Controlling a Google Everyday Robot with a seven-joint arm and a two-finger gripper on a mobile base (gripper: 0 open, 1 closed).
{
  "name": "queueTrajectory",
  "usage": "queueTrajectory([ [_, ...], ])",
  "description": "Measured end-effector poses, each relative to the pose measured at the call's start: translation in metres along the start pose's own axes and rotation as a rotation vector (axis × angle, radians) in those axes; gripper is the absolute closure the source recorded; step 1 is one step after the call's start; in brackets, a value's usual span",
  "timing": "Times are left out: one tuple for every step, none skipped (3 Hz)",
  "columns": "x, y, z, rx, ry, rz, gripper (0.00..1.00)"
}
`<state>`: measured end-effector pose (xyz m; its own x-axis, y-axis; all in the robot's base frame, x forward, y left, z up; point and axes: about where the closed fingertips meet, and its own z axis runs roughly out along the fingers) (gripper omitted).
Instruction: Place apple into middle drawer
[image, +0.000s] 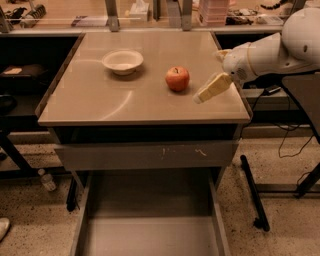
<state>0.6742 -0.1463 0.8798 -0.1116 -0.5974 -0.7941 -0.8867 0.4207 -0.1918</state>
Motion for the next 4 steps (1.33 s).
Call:
queueTrajectory([
  [0.004, -0.005, 0.032, -0.039, -0.024, 0.040, 0.00],
  [0.004, -0.011, 0.062, -0.082, -0.054, 0.059, 0.00],
  [0.005, -0.022, 0.080, -0.092, -0.069, 0.070, 0.00],
  [-0.006, -0.030, 0.083, -0.088, -0.092, 0.061, 0.00],
])
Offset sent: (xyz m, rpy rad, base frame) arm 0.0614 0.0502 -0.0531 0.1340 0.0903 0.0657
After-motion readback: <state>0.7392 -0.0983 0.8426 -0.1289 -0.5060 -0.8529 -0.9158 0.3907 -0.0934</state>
